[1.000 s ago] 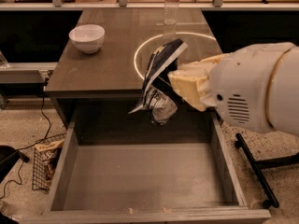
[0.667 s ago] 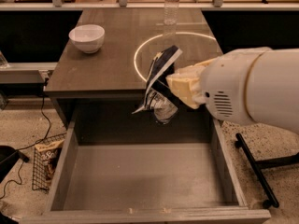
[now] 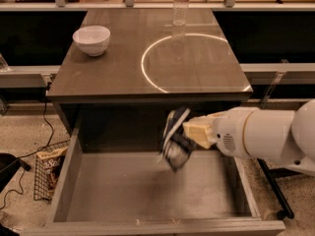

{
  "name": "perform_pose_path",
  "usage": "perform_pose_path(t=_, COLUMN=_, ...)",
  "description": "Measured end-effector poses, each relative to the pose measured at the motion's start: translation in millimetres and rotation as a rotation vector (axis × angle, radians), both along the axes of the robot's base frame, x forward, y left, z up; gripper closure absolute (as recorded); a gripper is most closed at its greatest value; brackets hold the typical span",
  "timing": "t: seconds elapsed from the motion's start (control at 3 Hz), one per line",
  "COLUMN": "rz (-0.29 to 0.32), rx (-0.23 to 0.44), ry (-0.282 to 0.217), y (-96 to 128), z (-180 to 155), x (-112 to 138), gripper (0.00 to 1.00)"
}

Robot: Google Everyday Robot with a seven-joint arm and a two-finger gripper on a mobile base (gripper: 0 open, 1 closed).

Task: Place blue chip bag into top drawer

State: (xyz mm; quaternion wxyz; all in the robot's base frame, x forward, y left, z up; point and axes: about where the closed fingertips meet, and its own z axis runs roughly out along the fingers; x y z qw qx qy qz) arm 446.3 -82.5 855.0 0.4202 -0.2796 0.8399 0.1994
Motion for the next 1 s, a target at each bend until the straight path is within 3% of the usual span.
perform_pose_path(t=0.33, rz=0.006, rx=0.023, ry=0.030, y=-2.5, z=-17.3, x=1.6, gripper=0.06)
perform_pose_path(t=1.0, rz=0.009, rx=0.021, ry=0.029, y=-1.4, z=-16.9, x=1.4, gripper=0.00)
